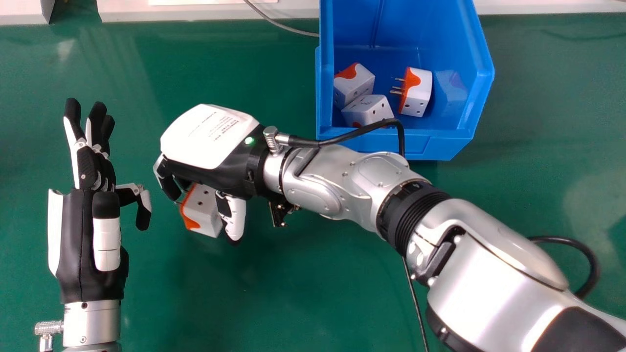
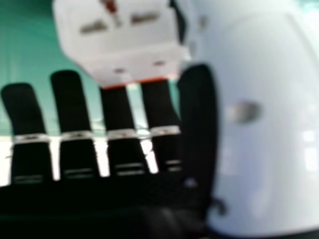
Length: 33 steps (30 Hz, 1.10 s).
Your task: Pick all objects and put in blue box
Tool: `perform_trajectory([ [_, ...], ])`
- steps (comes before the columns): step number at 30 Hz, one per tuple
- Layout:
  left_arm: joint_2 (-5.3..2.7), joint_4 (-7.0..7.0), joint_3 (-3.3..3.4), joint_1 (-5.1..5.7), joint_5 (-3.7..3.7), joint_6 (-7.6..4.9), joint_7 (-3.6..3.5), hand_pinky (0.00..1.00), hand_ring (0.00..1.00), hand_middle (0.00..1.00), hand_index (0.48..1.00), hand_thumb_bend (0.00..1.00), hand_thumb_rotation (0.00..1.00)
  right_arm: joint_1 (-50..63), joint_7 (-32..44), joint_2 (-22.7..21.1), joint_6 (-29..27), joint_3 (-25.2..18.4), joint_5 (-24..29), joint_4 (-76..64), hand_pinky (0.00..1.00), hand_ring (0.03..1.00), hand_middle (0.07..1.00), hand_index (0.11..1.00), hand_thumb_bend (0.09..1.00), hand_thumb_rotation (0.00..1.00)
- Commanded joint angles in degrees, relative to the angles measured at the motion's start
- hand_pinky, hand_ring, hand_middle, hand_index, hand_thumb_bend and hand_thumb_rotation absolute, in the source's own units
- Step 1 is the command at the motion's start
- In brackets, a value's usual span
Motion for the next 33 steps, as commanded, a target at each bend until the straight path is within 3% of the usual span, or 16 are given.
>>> perform_trajectory([
  [1, 0.18, -1.17, -0.21, 0.27, 0.34, -0.72, 0.22, 0.0, 1.0, 1.0, 0.997, 1.0, 1.0, -2.3, -2.2, 3.6, -0.9, 0.1, 0.0, -0.6, 0.43, 0.523, 0.58, 0.579, 0.789, 0.02],
  [13, 0.48, -1.07, -0.35, 0.21, -0.55, -0.39, -0.63, 0.0, 1.0, 1.0, 0.986, 1.0, 1.0, -2.1, -5.1, 3.3, -1.3, 0.1, 0.2, -0.5, 0.38, 0.436, 0.47, 0.526, 0.582, 0.0],
  [33, -0.05, -1.97, -0.49, -0.02, -3.06, 0.11, -3.64, 0.0, 1.0, 1.0, 0.971, 1.0, 1.0, -2.6, -4.7, 1.4, -2.6, -2.7, 1.8, -0.7, 0.39, 0.427, 0.459, 0.5, 0.533, 0.0],
])
